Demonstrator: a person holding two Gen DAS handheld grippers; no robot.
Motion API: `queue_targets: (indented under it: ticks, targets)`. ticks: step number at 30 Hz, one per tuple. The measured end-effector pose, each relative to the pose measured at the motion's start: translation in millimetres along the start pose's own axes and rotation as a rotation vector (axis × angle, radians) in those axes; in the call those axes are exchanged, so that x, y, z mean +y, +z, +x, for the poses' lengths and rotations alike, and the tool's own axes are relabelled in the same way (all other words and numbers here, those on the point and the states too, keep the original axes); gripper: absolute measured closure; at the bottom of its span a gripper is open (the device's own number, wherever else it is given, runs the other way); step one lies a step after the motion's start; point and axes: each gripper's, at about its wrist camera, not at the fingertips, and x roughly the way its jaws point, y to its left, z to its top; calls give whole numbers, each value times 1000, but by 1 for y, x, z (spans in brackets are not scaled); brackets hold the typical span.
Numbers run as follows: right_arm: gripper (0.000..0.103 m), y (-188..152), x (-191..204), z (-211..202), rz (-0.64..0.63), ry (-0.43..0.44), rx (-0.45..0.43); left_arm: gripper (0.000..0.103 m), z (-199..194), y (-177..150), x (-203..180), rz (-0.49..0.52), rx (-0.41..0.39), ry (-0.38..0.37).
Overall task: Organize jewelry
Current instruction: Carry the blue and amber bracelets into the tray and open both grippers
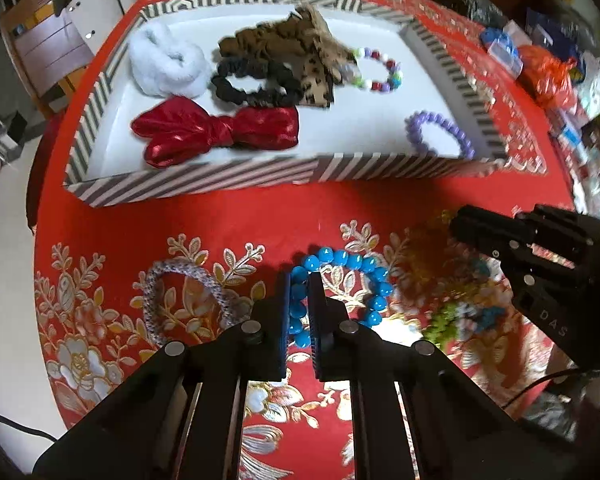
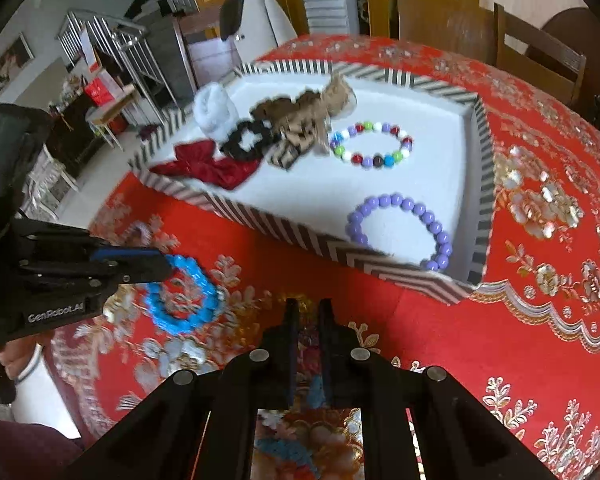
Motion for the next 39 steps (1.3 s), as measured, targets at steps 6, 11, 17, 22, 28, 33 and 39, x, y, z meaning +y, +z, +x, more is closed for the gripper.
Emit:
queue_targets:
  ticks: [6,11,17,22,28,33,39]
  targets:
    - [94,8,0,-36,13,17,-63,96,-33,3,2,-11,-73,-29]
    - [94,18,-3,-59,13,16,-109,96,-59,17,-5,-16,-117,-42]
    - [94,36,-12,-82,18,4,-164,96,-90,34,-2,-20,-178,-28]
    - [94,53,-23,-93,31,3,-191,96,-107,53,3,-24,-222,-4]
    - [94,74,-25,-86,25,-1,-191,96,-107,79,13,-41,-236,27]
    - [94,87,-21,-65,35,32,-170,96,-96,103,20,-46,-229,50]
    - [94,98,-6,-33,75,136,-139,96,-72,143,26,-66,-204,41]
